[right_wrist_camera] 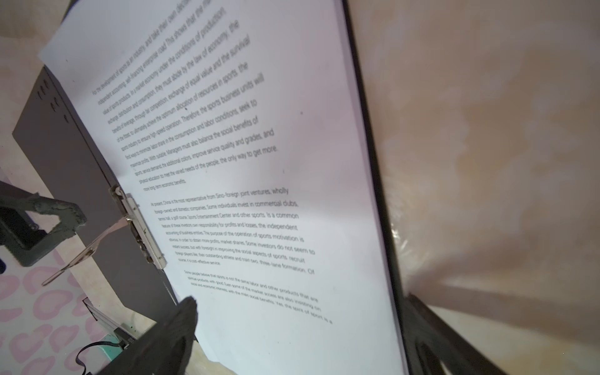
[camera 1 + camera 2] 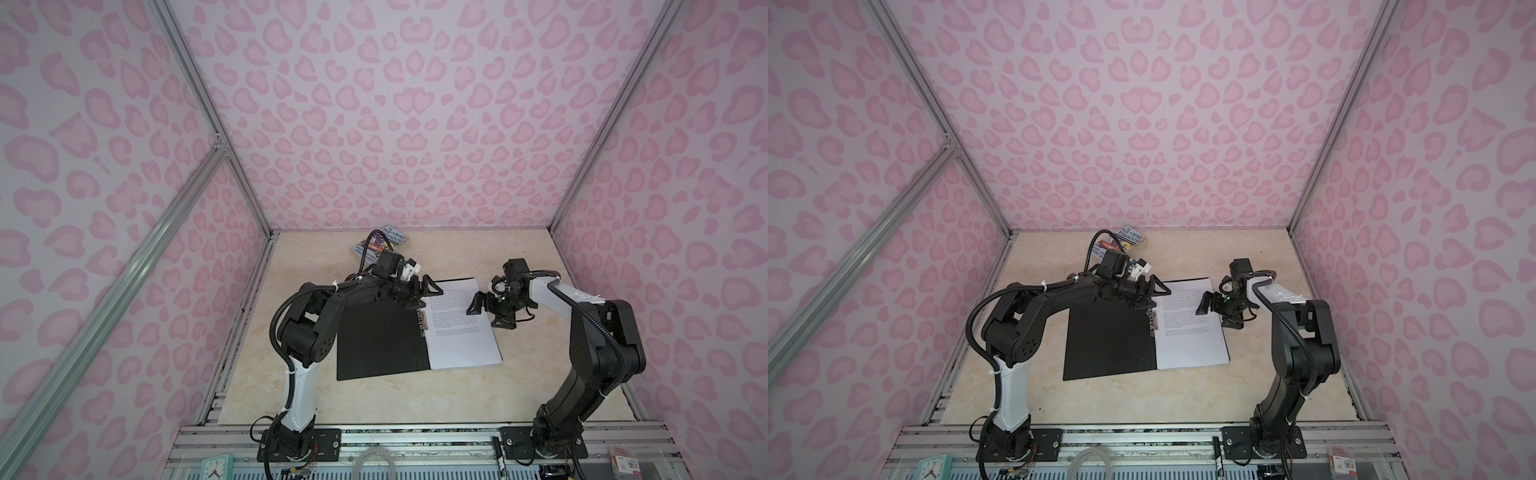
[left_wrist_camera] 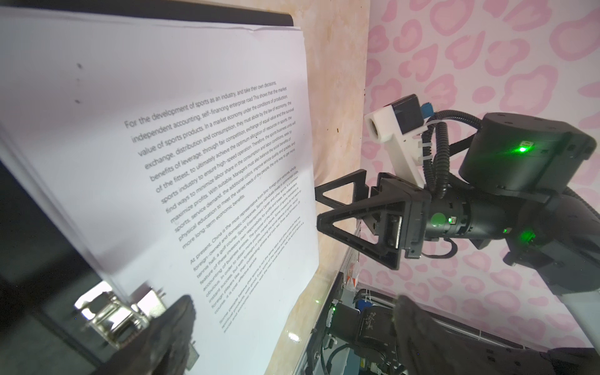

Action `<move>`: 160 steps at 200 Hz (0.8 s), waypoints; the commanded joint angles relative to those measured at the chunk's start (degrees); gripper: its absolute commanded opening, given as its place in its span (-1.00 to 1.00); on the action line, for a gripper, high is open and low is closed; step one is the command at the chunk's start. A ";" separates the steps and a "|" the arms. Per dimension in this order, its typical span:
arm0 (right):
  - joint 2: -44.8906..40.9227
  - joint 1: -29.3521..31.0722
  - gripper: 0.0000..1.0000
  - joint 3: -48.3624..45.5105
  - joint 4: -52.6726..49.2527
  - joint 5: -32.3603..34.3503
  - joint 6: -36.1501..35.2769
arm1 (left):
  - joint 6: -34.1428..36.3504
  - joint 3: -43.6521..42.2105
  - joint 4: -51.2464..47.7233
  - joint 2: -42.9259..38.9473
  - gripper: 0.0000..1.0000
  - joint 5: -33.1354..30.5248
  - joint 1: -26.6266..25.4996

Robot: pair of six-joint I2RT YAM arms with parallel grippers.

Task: Put the files into the folder

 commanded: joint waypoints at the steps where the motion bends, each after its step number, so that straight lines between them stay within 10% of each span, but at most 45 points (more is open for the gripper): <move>1: 0.50 0.45 0.96 -0.08 0.74 -1.34 0.16 | -0.51 1.06 1.09 0.60 0.94 0.56 0.14; 91: 0.73 2.61 0.96 1.20 -1.15 2.22 -2.22 | -1.48 2.20 1.00 1.35 0.94 1.12 0.07; 160: -11.11 4.73 0.97 4.85 -2.62 27.06 -0.42 | 1.15 -0.50 -1.45 -4.90 0.94 0.14 0.05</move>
